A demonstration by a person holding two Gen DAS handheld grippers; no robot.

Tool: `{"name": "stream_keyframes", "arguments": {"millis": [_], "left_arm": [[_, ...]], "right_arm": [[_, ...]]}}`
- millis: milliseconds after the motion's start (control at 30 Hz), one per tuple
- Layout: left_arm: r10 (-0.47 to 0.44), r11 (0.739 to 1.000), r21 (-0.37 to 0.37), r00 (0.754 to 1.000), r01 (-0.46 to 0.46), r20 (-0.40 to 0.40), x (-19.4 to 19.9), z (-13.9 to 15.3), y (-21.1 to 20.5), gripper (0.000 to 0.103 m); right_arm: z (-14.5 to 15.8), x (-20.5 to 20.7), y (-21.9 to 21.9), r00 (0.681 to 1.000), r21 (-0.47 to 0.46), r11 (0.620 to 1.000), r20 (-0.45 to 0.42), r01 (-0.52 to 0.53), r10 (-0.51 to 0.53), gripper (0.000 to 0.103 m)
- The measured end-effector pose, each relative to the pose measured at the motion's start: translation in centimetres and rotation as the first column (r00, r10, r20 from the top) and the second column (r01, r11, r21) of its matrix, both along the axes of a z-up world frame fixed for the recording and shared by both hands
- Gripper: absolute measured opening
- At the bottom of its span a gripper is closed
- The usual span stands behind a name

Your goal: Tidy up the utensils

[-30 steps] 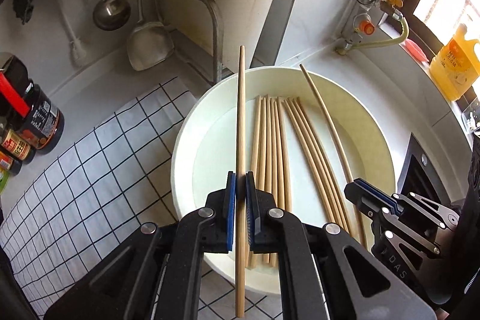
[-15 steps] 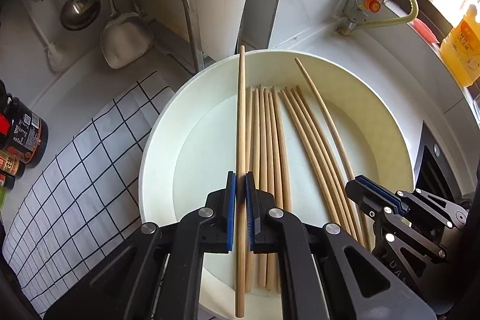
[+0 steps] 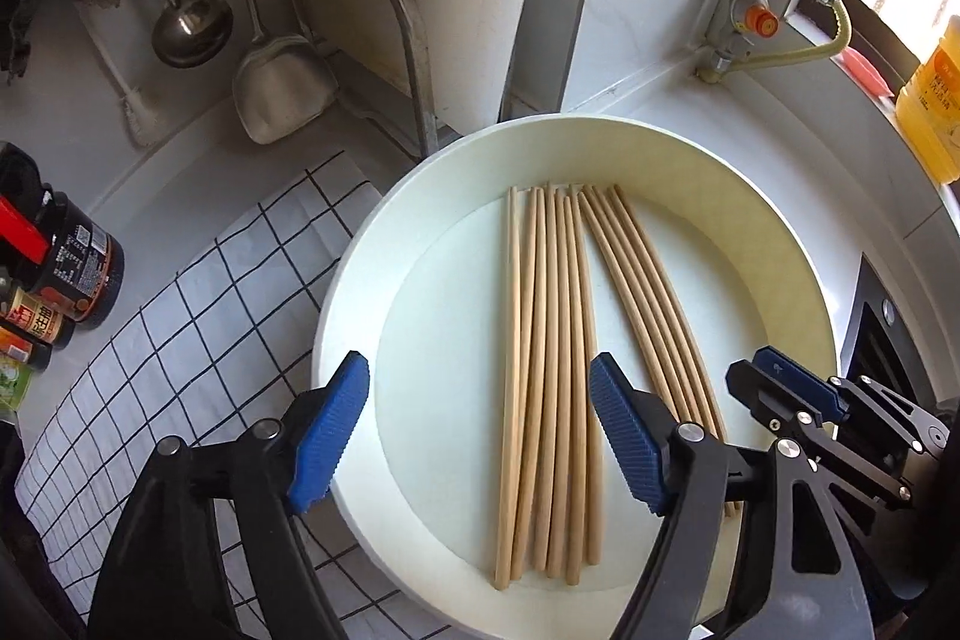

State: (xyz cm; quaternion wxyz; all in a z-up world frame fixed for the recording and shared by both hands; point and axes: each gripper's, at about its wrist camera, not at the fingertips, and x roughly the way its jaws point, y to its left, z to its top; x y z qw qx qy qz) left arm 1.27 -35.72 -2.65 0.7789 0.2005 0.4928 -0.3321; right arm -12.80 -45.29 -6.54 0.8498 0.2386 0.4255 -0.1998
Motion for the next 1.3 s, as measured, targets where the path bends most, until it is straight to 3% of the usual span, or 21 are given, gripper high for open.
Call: {"name": "stream_keyframes", "arguments": {"millis": [200,433,700,1300], "left_arm": [[0.037,0.999,-0.013,0.999,-0.037,0.011,-0.5,1.2,1.7,0.076],[0.036,0.999,-0.013,0.999,-0.036,0.032,-2.1,2.2,2.7,0.080],[0.044,0.999,-0.034,0.998,-0.042,0.055,-3.4,3.6,3.9,0.082],[0.086,0.995,-0.059,0.993,-0.081,0.086,-4.6,5.2,6.7,0.091]], "right_arm": [[0.4,-1.2,0.4,1.000,0.009,1.000,0.005,0.009,-0.009,0.022],[1.6,-2.0,1.4,1.000,0.002,1.000,0.013,0.004,-0.005,0.037],[3.2,-2.8,2.2,1.000,-0.021,1.000,0.030,-0.004,0.004,0.046],[5.1,-3.2,4.1,0.999,-0.062,0.998,0.032,-0.019,0.021,0.053]]}}
